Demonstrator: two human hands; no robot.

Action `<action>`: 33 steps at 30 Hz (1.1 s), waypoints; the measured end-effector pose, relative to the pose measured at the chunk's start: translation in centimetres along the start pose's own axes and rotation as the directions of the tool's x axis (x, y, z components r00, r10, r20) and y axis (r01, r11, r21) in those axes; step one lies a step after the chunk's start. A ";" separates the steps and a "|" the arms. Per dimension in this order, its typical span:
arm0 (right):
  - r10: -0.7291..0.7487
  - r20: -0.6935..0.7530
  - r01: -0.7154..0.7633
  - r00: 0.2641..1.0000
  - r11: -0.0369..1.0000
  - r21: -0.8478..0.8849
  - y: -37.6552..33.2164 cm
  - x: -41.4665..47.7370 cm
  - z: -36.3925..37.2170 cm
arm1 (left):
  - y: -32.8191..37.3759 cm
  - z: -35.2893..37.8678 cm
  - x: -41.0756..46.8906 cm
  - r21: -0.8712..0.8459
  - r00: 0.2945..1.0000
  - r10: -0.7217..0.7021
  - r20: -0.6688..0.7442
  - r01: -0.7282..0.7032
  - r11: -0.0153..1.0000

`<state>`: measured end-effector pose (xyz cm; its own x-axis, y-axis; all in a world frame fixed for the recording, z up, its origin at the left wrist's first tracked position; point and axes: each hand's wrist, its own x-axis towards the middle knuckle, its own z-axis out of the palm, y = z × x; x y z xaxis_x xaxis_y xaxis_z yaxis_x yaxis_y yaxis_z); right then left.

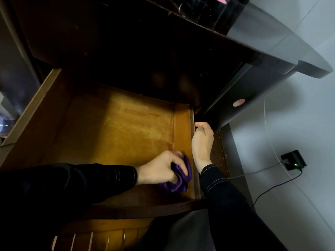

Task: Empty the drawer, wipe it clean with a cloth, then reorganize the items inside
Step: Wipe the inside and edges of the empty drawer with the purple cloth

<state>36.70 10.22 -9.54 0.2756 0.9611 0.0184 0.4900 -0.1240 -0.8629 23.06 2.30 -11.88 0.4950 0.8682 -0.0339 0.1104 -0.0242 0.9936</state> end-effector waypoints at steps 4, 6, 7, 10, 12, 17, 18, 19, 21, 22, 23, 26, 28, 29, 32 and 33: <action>0.001 -0.001 -0.001 1.000 1.000 -0.012 0.1 0.1 0.0 | -0.2 0.5 -0.7 0.159 0.983 -0.068 0.171 0.041 0.986; -0.001 -0.004 0.001 1.000 1.000 -0.012 0.1 0.2 0.0 | 0.3 0.2 -0.6 0.136 0.980 -0.078 0.184 0.053 0.989; -0.003 -0.006 0.003 1.000 1.000 -0.010 0.1 0.2 0.0 | 0.6 0.1 -0.6 0.100 0.982 -0.064 0.180 0.046 0.994; -0.002 -0.008 0.002 1.000 1.000 -0.007 0.2 0.2 0.1 | 0.6 0.4 -0.9 0.052 0.983 -0.013 0.183 0.003 0.999; -0.005 -0.003 0.005 1.000 1.000 -0.007 0.2 0.2 0.2 | 0.1 0.8 -1.2 0.081 0.976 -0.028 0.215 0.010 0.997; -0.007 -0.010 0.007 1.000 1.000 0.006 0.5 0.3 0.1 | -0.4 1.0 -1.1 0.048 0.987 -0.052 0.150 0.046 0.998; -0.001 -0.010 0.001 1.000 1.000 0.009 0.5 0.3 0.2 | -0.3 0.8 -0.9 0.025 0.993 -0.048 0.105 0.045 0.999; 0.003 -0.010 -0.003 1.000 1.000 0.009 0.5 0.3 0.2 | -0.2 0.5 -0.6 -0.012 0.998 -0.045 0.047 0.045 0.999; 0.002 -0.008 -0.002 1.000 1.000 0.007 0.4 0.4 0.2 | 0.2 -0.2 0.3 -0.090 0.994 -0.047 -0.100 0.038 0.995; -0.003 -0.005 0.003 1.000 1.000 0.011 0.5 0.4 0.1 | 0.5 -0.5 0.9 -0.108 0.984 -0.046 -0.170 0.028 0.994; -0.010 -0.002 0.010 1.000 1.000 0.016 0.5 0.4 0.1 | 0.7 -0.8 1.3 -0.110 0.974 -0.041 -0.222 0.017 0.994; -0.022 -0.010 0.022 1.000 0.999 0.023 0.6 0.3 0.1 | 0.7 -0.8 1.4 -0.072 0.977 -0.015 -0.215 -0.001 0.997; -0.014 -0.009 0.014 1.000 1.000 0.025 0.6 0.4 0.2 | 0.1 -0.4 0.5 -0.039 0.997 -0.012 -0.079 0.009 0.999; -0.010 -0.005 0.010 1.000 1.000 0.023 0.6 0.4 0.2 | -0.2 0.0 -0.1 -0.010 1.000 -0.014 0.007 0.014 1.000; -0.013 -0.006 0.013 1.000 1.000 0.001 0.7 0.5 0.3 | -0.6 0.9 -1.2 0.074 0.982 0.021 0.189 -0.036 0.997; -0.017 -0.010 0.017 1.000 1.000 -0.003 0.7 0.5 0.3 | -0.7 0.9 -1.3 0.080 0.977 0.030 0.212 -0.048 0.996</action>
<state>36.93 10.72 -10.29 0.2753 0.9606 0.0381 0.4968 -0.1082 -0.8611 23.14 0.71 -12.67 0.6693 0.7425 -0.0262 0.1548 -0.1049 0.9824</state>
